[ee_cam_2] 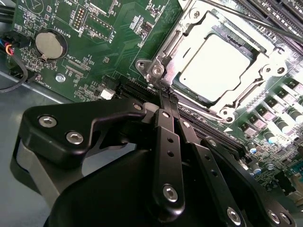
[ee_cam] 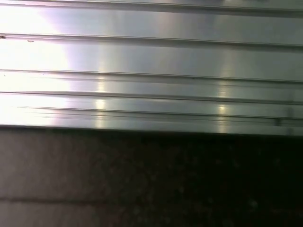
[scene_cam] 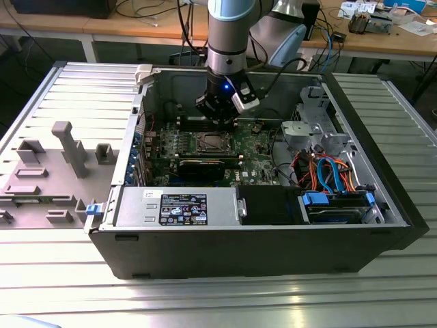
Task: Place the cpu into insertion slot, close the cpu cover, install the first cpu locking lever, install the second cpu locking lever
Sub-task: 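Install the first cpu locking lever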
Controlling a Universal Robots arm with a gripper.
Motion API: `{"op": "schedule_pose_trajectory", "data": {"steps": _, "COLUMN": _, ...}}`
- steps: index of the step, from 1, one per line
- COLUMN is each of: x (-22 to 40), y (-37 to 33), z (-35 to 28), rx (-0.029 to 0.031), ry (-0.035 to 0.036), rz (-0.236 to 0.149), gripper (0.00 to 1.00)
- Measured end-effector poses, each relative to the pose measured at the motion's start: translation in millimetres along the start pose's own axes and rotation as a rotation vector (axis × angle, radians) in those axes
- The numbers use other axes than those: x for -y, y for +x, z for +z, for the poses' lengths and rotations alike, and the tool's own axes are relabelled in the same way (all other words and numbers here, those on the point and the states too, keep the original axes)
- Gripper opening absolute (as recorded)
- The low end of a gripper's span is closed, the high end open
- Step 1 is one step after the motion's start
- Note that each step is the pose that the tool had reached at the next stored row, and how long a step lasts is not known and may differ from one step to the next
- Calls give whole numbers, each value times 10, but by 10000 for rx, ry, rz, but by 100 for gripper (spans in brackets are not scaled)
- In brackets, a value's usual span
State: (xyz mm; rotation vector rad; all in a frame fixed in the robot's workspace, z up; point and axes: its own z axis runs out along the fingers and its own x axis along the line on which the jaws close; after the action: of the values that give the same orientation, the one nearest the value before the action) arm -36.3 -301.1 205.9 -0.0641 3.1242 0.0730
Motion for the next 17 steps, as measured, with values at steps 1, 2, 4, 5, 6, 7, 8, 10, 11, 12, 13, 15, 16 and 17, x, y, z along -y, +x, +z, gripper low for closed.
{"op": "schedule_pose_trajectory", "data": {"steps": 1, "x": 2, "y": 0, "z": 0, "rx": 0, "ry": 0, "rz": 0, "gripper": 11}}
{"op": "schedule_pose_trajectory", "data": {"steps": 2, "x": 4, "y": 0, "z": -1, "rx": -1, "ry": 1, "rz": 0, "gripper": 11}}
{"op": "schedule_pose_trajectory", "data": {"steps": 4, "x": 6, "y": 1, "z": -2, "rx": -1, "ry": 2, "rz": 1, "gripper": 11}}
{"op": "schedule_pose_trajectory", "data": {"steps": 5, "x": 6, "y": 1, "z": -2, "rx": -2, "ry": 2, "rz": 1, "gripper": 11}}
{"op": "schedule_pose_trajectory", "data": {"steps": 6, "x": 6, "y": 1, "z": -2, "rx": -1, "ry": 2, "rz": 1, "gripper": 11}}
{"op": "schedule_pose_trajectory", "data": {"steps": 7, "x": 7, "y": 1, "z": -1, "rx": -2, "ry": 3, "rz": 1, "gripper": 11}}
{"op": "schedule_pose_trajectory", "data": {"steps": 8, "x": 7, "y": 1, "z": 0, "rx": -2, "ry": 3, "rz": 1, "gripper": 11}}
{"op": "schedule_pose_trajectory", "data": {"steps": 10, "x": 7, "y": 1, "z": 2, "rx": -2, "ry": 4, "rz": 1, "gripper": 11}}
{"op": "schedule_pose_trajectory", "data": {"steps": 11, "x": 7, "y": 1, "z": 4, "rx": -2, "ry": 2, "rz": 1, "gripper": 11}}
{"op": "schedule_pose_trajectory", "data": {"steps": 12, "x": 7, "y": 1, "z": 5, "rx": -2, "ry": 3, "rz": 1, "gripper": 11}}
{"op": "schedule_pose_trajectory", "data": {"steps": 13, "x": 7, "y": 1, "z": 6, "rx": -3, "ry": 4, "rz": 0, "gripper": 11}}
{"op": "schedule_pose_trajectory", "data": {"steps": 15, "x": 7, "y": 0, "z": 8, "rx": -3, "ry": 5, "rz": 1, "gripper": 11}}
{"op": "schedule_pose_trajectory", "data": {"steps": 16, "x": 7, "y": 0, "z": 10, "rx": -2, "ry": 5, "rz": 1, "gripper": 11}}
{"op": "schedule_pose_trajectory", "data": {"steps": 17, "x": 7, "y": 0, "z": 11, "rx": -2, "ry": 6, "rz": 1, "gripper": 11}}
